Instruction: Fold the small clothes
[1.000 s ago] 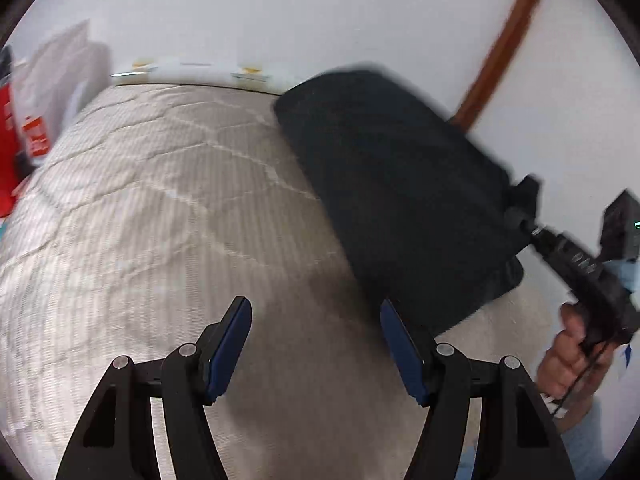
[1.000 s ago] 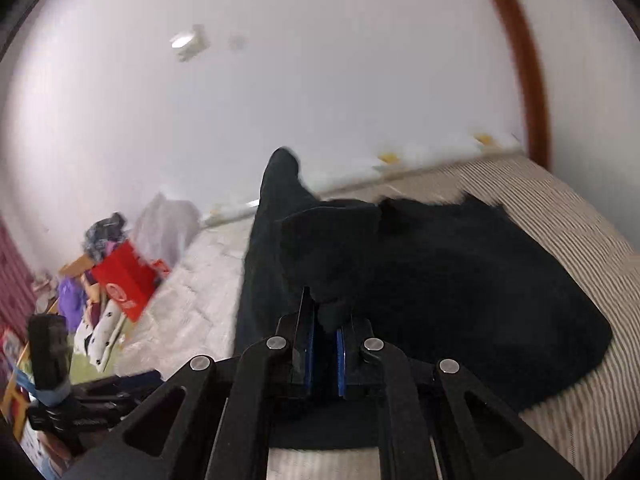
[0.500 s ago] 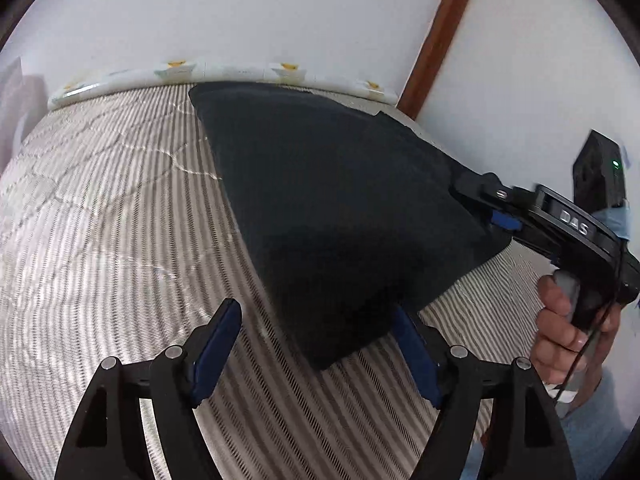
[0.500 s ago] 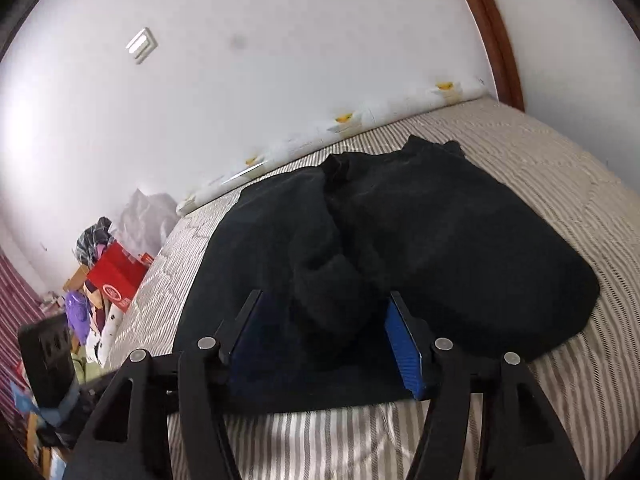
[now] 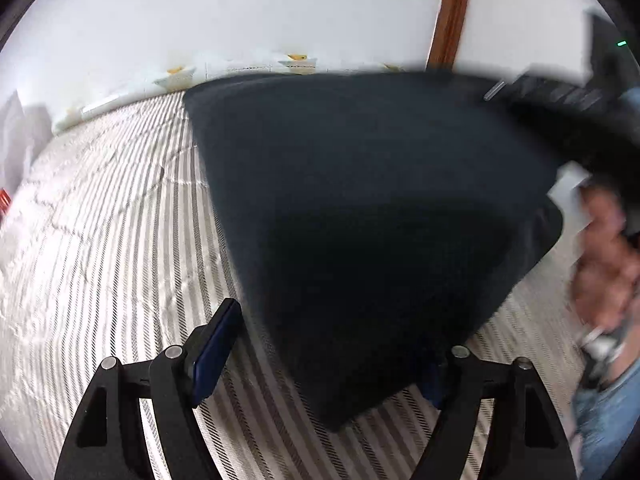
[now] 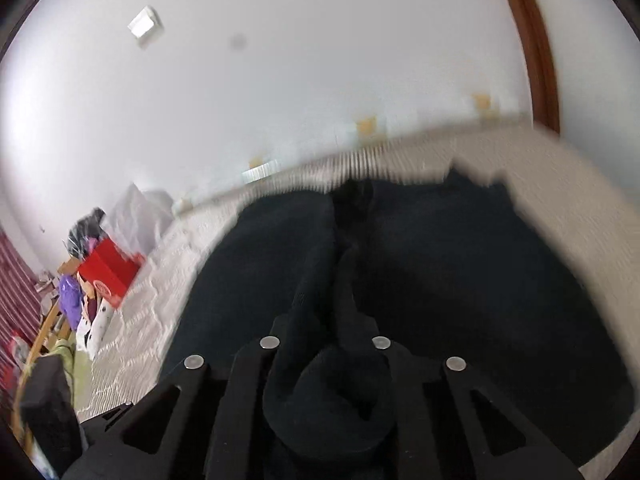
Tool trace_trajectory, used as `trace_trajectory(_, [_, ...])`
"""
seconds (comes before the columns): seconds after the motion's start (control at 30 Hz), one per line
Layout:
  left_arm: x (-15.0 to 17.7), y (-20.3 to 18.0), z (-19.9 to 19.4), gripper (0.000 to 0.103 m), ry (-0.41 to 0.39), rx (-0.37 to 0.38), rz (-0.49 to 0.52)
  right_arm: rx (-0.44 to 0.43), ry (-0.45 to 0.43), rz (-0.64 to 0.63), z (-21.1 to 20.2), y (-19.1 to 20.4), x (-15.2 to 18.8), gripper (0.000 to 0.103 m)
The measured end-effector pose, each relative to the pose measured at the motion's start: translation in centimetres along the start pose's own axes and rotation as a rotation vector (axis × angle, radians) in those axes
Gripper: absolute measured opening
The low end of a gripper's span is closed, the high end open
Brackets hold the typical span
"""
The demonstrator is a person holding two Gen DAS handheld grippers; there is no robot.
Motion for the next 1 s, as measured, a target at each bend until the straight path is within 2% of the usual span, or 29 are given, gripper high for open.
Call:
trace_trajectory(0.07, [-0.2,-0.3,-0.1,0.077,0.002,-0.003,0.009,-0.003,-0.119,-0.01,-3.2,-0.8,-1.7,0.011])
trace_trajectory(0.13, [-0.4,-0.8,-0.1,0.077,0.001,0.018,0.023,0.047,-0.227,0.009,-6.5,-3.5,-2.9,0.011])
trace_trajectory(0.2, [-0.5,-1.8,-0.4,0.077,-0.002,0.048,0.045,0.106,-0.265,0.06,-8.1,-7.2,-2.8,0.011])
trace_trajectory(0.27, [-0.5,-2.8,-0.6,0.077,-0.006,0.055,0.066,0.169,-0.213,0.106,-7.5,-10.6,-1.7,0.011])
trace_trajectory(0.33, [-0.7,-3.7,-0.5,0.077,-0.006,0.064,0.073,0.247,-0.12,0.159,-5.8,-14.2,0.3,0.011])
trace_trajectory(0.4, [-0.8,-4.3,-0.3,0.074,-0.002,0.066,0.061,0.241,-0.063,0.2,-4.7,-15.8,2.0,0.012])
trace_trajectory(0.47, [-1.1,-4.8,-0.2,0.073,-0.003,0.072,0.046,0.26,-0.047,0.18,-4.7,-16.0,2.7,0.016])
trace_trajectory(0.53, [-1.1,-5.4,0.0,0.069,-0.001,0.077,0.037,0.3,-0.047,0.151,-5.4,-16.0,2.8,0.029])
trace_trajectory(0.6, [-1.2,-5.6,0.0,0.064,-0.002,0.084,0.019,0.341,-0.037,0.14,-6.3,-16.3,3.2,0.05])
trace_trajectory(0.63, [-1.3,-5.5,0.0,0.062,0.0,0.085,0.01,0.364,-0.026,0.139,-6.6,-16.6,3.6,0.055])
trace_trajectory(0.67, [-1.8,-5.5,0.7,0.056,0.005,0.092,0.0,0.375,-0.015,0.142,-6.8,-16.9,3.9,0.06])
trace_trajectory(0.7, [-1.9,-5.6,0.9,0.047,0.006,0.099,-0.006,0.378,-0.002,0.152,-6.8,-17.1,4.4,0.061])
trace_trajectory(0.77, [-1.7,-5.8,0.5,0.036,-0.002,0.091,-0.021,0.374,0.025,0.169,-6.4,-17.5,5.0,0.061])
trace_trajectory(0.8, [-1.8,-5.3,0.4,0.029,-0.012,0.08,-0.029,0.371,0.047,0.183,-5.7,-17.5,5.2,0.057])
trace_trajectory(0.83, [-1.9,-5.2,0.2,0.027,-0.022,0.08,-0.04,0.357,0.067,0.186,-5.0,-17.3,5.4,0.047])
trace_trajectory(0.87, [-2.0,-5.0,0.0,0.024,-0.03,0.084,-0.054,0.318,0.08,0.181,-4.4,-16.8,5.3,0.021])
trace_trajectory(0.9, [-2.2,-4.8,-0.1,0.022,-0.037,0.086,-0.063,0.293,0.082,0.188,-4.0,-16.3,5.1,0.019])
trace_trajectory(1.0, [-2.7,-3.5,-0.6,0.019,-0.06,0.065,-0.083,0.36,0.082,0.14,-3.1,-15.0,4.7,0.015])
Point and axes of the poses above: each gripper's, at about its wrist camera, not at the fingertips, and z roughly the way its jaws point, y to its left, x to its underside, the point moved 9 cm from there along z, roughly the way its jaws point, and after that the axes turned 2 degrees about x, right-handed, at the moved point
